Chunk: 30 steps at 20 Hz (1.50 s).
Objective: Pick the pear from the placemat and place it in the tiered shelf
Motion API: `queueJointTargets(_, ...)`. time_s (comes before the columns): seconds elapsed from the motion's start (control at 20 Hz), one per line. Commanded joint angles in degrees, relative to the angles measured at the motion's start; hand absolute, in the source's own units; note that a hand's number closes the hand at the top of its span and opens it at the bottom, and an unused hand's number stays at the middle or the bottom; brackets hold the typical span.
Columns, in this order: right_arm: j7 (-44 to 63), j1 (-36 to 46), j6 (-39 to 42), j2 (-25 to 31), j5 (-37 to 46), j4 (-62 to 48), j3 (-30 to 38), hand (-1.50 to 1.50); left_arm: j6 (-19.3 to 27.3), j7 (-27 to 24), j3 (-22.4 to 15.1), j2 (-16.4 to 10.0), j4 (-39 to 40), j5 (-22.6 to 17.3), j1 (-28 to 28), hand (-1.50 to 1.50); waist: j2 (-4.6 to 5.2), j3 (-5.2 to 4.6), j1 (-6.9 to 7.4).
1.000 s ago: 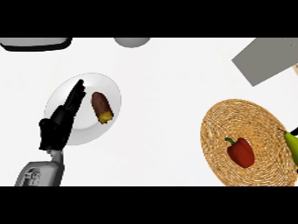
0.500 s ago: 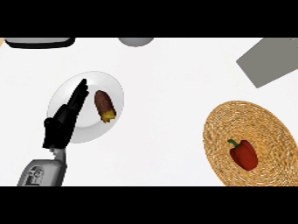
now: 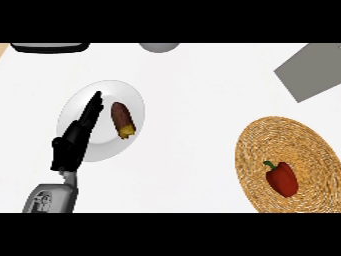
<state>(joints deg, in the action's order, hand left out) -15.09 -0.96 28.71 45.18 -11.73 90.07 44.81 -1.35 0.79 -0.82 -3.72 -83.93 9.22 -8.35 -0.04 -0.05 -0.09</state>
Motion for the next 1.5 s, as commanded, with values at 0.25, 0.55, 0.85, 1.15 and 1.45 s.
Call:
queueJointTargets(0.25,4.8,13.3,-4.4,8.3,1.4,-12.1,-1.3,1.5,0.8,-2.2,-1.7,1.8,2.5,1.6,-0.4,0.0,0.15,0.04,0.5)
queueJointTargets(0.55,9.1,23.5,-11.3,11.5,4.8,-17.2,-7.1,1.5,0.2,6.7,-1.1,1.0,-3.9,0.6,-2.6,0.0,0.14,0.05,1.1)
queueJointTargets(0.85,4.9,31.6,-12.2,15.3,7.2,-28.0,-11.0,1.5,-2.1,3.6,0.0,-0.7,-3.2,-0.8,0.0,0.0,0.14,0.04,1.01)
queueJointTargets(1.15,-7.3,35.9,-18.6,14.6,13.8,-37.8,-14.0,1.5,-0.1,1.6,-1.8,1.6,-1.3,1.1,-0.7,0.0,0.25,0.06,1.06)
queueJointTargets(1.45,-9.9,43.1,-26.2,12.6,20.1,-42.8,-19.8,1.5,-1.9,-0.3,1.0,-0.7,1.2,-0.6,-2.0,0.0,0.31,0.05,1.31)
